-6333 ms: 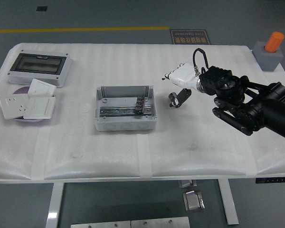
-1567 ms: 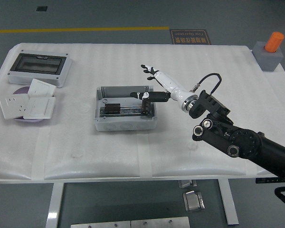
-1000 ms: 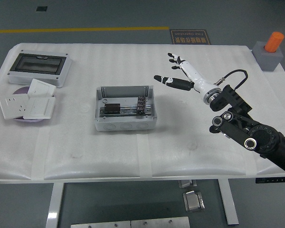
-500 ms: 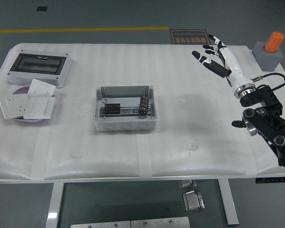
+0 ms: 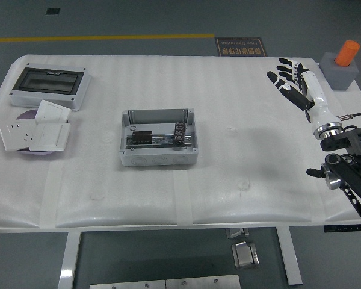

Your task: Pick up the battery,place it into the box

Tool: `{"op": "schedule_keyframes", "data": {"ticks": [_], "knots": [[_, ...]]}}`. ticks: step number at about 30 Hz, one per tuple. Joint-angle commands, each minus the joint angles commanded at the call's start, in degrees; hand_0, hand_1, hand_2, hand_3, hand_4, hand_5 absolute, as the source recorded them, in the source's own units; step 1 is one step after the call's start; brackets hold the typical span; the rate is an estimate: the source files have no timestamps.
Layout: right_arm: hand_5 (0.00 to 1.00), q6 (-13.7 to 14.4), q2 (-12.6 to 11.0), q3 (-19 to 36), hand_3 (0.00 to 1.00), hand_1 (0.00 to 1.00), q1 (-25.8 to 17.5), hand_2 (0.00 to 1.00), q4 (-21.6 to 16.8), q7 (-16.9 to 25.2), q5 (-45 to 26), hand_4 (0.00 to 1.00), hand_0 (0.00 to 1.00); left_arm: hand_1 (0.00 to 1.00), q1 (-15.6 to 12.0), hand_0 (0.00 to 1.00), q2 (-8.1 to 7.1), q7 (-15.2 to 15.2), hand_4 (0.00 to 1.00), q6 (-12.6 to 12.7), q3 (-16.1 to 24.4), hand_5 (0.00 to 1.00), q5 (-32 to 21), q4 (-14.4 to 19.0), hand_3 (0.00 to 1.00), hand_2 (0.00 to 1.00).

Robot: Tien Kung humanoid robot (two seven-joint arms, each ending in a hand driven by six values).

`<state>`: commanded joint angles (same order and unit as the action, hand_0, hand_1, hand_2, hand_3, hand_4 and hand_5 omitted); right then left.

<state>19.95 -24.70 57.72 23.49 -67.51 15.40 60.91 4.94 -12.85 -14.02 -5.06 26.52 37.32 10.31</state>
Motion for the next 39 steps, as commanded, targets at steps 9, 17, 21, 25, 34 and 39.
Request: {"op": "schedule_keyframes", "data": {"ticks": [9, 17, 21, 25, 34, 39], "knots": [[0.651, 0.30, -0.29, 3.64, 0.750, 0.747, -2.89, 0.772, -2.62, 2.11, -5.01, 0.998, 0.832, 0.581, -0.43, 0.463, 0.50, -0.30, 0.464, -0.01, 1.79, 0.298, 1.53, 0.00, 0.483, 0.377], [0.639, 0.24, -0.18, 5.14, 0.709, 0.726, -3.28, 0.738, -2.61, 2.10, -5.36, 0.998, 0.795, 0.582, -0.26, 0.463, 0.47, -1.05, 0.465, -0.39, 3.41, 0.299, 4.55, 0.00, 0.484, 0.380], [0.637, 0.30, -0.07, 5.46, 0.708, 0.726, -3.27, 0.737, -2.64, 2.03, -5.17, 0.998, 0.792, 0.583, -0.21, 0.463, 0.36, -1.11, 0.470, -0.37, 3.81, 0.296, 4.82, 0.00, 0.484, 0.381], [0.629, 0.37, 0.00, 5.65, 0.708, 0.722, -3.06, 0.736, -2.95, 1.82, -4.45, 0.998, 0.792, 0.583, 0.03, 0.463, 0.53, -0.88, 0.478, -0.27, 3.26, 0.293, 4.01, 0.00, 0.483, 0.381], [0.635, 0.39, 0.05, 5.07, 0.706, 0.725, -2.76, 0.733, -2.90, 1.78, -4.12, 0.998, 0.791, 0.583, 0.08, 0.463, 0.89, -1.15, 0.477, -0.52, 3.22, 0.292, 5.13, 0.00, 0.483, 0.382], [0.624, 0.36, 0.07, 5.13, 0.704, 0.724, -2.99, 0.733, -2.75, 1.82, -4.33, 0.998, 0.797, 0.583, 0.06, 0.463, 0.93, -1.48, 0.479, -0.88, 2.93, 0.290, 4.83, 0.00, 0.483, 0.384]]}}
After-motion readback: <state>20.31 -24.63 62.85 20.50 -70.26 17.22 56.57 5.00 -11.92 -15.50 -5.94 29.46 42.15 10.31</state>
